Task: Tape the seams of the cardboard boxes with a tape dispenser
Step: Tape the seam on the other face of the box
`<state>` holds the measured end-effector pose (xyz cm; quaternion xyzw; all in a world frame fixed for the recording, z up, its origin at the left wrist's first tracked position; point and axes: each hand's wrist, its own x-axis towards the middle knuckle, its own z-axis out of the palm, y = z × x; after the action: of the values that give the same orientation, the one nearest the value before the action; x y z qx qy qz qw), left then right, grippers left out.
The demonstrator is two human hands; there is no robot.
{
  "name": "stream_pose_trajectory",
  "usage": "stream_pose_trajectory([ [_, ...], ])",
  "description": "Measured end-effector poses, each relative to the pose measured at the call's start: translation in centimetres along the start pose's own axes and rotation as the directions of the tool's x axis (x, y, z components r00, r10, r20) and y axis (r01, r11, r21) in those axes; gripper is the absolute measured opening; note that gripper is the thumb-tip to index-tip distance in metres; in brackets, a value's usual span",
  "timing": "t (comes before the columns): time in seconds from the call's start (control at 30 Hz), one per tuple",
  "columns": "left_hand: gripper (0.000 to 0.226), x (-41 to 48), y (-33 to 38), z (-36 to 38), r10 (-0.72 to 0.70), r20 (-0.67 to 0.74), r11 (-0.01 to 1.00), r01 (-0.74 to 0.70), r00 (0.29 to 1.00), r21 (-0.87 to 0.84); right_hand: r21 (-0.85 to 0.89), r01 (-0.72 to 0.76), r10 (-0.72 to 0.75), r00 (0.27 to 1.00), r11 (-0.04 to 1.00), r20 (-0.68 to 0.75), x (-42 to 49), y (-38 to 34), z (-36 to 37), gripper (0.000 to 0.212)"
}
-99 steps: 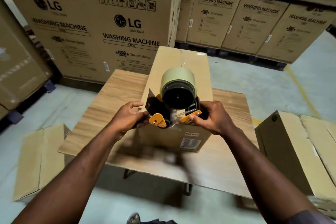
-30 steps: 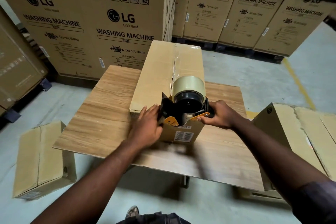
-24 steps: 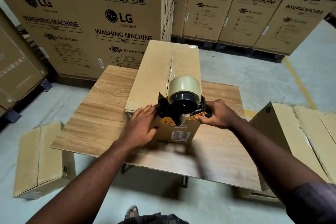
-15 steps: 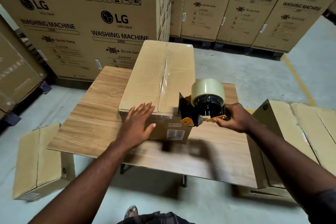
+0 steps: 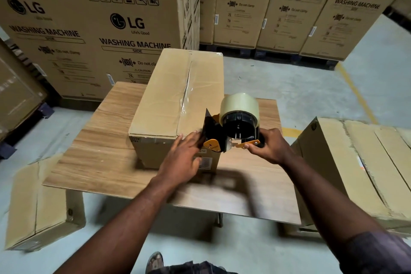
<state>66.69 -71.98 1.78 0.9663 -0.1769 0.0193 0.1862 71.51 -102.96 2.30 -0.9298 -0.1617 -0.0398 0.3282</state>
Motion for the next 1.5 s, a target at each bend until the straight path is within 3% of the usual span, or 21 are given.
stream_pose_trajectory([
  [0.13, 0.07, 0.1, 0.3, 0.1, 0.013, 0.01, 1.0, -0.013, 1.0, -0.012, 0.007, -0.055, 0.055, 0.997, 0.998, -0.045, -1.5, 1.8, -1.6, 0.032],
  [0.3, 0.065, 0.6, 2.3, 0.7, -0.068, -0.088, 0.998, 0.069, 0.994, 0.004, -0.022, -0.065, 0.065, 0.998, 0.998, 0.001, -2.4, 1.9, -2.1, 0.025],
  [0.5, 0.038, 1.7, 4.8, 1.3, 0.051, -0.012, 0.997, -0.05, 0.999, 0.064, -0.015, -0.055, 0.055, 0.999, 0.998, 0.004, -2.5, 2.1, -1.8, 0.02],
  [0.6, 0.059, 1.6, 3.7, 1.8, 0.075, -0.018, 0.997, -0.074, 0.997, 0.028, -0.034, -0.048, 0.048, 0.999, 0.998, 0.0, -2.6, 2.6, -2.1, 0.022],
  [0.73, 0.075, 1.7, 3.5, 1.6, 0.09, -0.005, 0.996, -0.089, 0.996, 0.021, -0.06, -0.078, 0.076, 0.997, 0.995, -0.031, -3.5, 3.9, -2.1, 0.047],
  [0.9, 0.074, 1.6, 3.8, 2.1, 0.071, -0.043, 0.997, -0.071, 0.997, -0.019, -0.117, -0.211, 0.218, 0.974, 0.971, 0.057, -4.8, 4.8, -1.7, 0.026],
  [1.13, 0.072, 1.7, 3.8, 2.8, 0.039, -0.084, 0.997, -0.044, 0.996, -0.066, -0.034, -0.238, 0.24, 0.957, 0.971, 0.161, -2.9, 3.8, 0.4, 0.02],
  [1.33, 0.073, 1.7, 3.7, 3.1, 0.039, -0.073, 0.998, -0.043, 0.997, -0.054, -0.182, -0.383, 0.422, 0.86, 0.906, 0.289, -5.8, 5.6, 2.2, 0.035],
  [1.43, 0.073, 1.8, 3.6, 3.2, 0.037, -0.068, 0.997, -0.041, 0.997, -0.058, -0.004, -0.586, 0.574, 0.792, 0.81, 0.207, -7.7, 5.7, 4.8, 0.05],
  [1.5, 0.073, 1.8, 3.5, 3.3, 0.041, -0.075, 0.997, -0.046, 0.996, -0.067, 0.187, -0.737, 0.718, 0.676, 0.65, 0.167, -8.4, 5.7, 7.1, 0.061],
])
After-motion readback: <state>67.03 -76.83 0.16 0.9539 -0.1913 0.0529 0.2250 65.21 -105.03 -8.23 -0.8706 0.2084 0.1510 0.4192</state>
